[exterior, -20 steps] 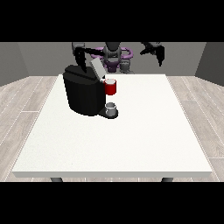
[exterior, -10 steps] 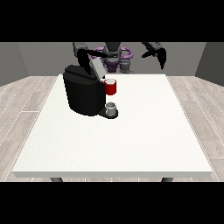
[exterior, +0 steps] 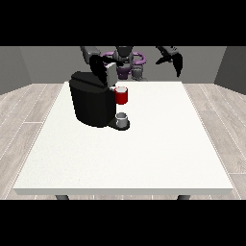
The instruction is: Insert the coffee pod into the coffee machine and close the lid
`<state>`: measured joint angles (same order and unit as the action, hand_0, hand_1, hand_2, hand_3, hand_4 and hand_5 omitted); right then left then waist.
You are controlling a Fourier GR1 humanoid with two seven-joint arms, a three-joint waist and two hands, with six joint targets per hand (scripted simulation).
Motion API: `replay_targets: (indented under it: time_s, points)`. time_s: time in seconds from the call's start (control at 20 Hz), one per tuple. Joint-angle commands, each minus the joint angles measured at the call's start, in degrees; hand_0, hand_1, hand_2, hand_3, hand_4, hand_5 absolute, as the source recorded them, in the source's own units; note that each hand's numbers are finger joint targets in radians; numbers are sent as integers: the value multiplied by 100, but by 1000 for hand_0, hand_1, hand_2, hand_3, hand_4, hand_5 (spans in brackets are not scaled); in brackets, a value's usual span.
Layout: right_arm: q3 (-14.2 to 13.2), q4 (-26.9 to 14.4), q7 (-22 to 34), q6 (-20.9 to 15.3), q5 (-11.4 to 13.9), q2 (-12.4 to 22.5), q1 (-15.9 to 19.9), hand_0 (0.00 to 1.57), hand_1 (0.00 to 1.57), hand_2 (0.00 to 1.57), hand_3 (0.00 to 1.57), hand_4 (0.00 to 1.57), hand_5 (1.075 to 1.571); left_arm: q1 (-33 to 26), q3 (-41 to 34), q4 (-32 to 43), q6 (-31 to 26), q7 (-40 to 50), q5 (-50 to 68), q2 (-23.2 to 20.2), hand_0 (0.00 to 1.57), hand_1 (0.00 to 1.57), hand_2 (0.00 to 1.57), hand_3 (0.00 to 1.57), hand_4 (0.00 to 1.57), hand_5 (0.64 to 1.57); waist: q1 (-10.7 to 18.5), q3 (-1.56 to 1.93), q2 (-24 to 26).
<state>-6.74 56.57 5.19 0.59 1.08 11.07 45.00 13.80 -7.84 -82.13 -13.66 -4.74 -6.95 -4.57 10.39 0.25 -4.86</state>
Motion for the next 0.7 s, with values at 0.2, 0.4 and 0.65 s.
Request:
replay_targets:
  time_s: [0.2,0.4,0.65]
  points:
    - [393,123,-200,-132,318,-331,381,0,0,0,0,0,1571,0,-80,155,-168,-335,89,-206,0,0,0,0,337,1571,260,-27,-216]
    - [754,412,207,-304,663,-410,602,0,0,0,0,0,1571,-26,-2,400,-124,-504,42,-74,0,0,0,0,398,1571,381,-33,-212]
    - [620,622,538,-457,706,-125,961,0,0,0,0,219,1571,364,279,118,-77,-190,-47,98,0,0,0,0,438,1571,814,-25,-369]
